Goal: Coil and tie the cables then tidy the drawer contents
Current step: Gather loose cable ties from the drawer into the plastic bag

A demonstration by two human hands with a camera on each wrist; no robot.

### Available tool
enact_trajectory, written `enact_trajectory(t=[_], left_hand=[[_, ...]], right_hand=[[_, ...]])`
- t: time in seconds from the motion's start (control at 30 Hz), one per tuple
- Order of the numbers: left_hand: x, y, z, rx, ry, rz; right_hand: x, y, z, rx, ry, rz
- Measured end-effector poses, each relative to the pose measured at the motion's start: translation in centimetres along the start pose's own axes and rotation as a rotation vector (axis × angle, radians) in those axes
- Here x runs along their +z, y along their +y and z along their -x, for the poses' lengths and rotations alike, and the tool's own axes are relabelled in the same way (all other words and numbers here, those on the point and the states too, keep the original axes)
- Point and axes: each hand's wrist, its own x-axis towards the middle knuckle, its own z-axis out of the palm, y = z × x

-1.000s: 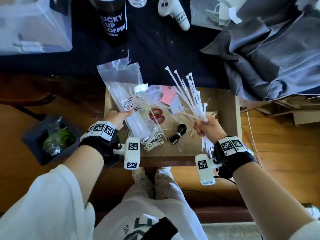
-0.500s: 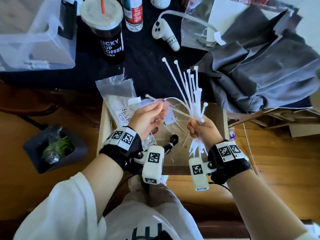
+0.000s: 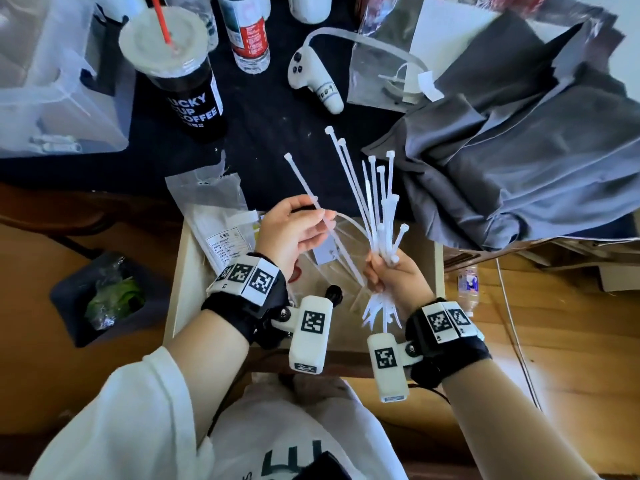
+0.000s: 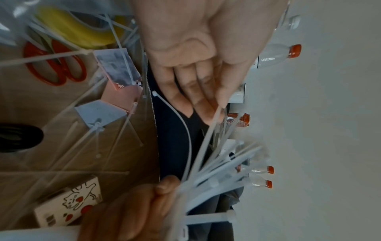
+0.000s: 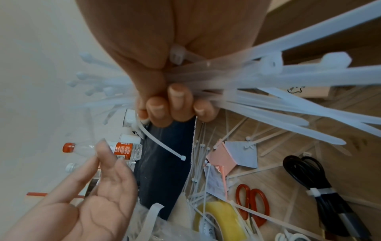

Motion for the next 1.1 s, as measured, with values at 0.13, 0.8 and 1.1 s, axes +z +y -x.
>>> enact_trajectory(t=[0.13, 0.8, 1.1], left_hand=[[-0.6, -0.2, -0.1, -0.021, 0.053, 0.033], [2.2, 2.7, -0.4, -0.161, -0.156, 0.226], [-0.2, 4.4, -0.9, 0.049, 0.028, 0.146]], right_hand=[[-0.7, 0.1, -0.1, -0.052, -0.072, -0.107], [1.9, -1.9, 1.9, -0.081, -0.121, -0.15], [3.2, -1.4, 2.1, -0.071, -0.069, -0.111]])
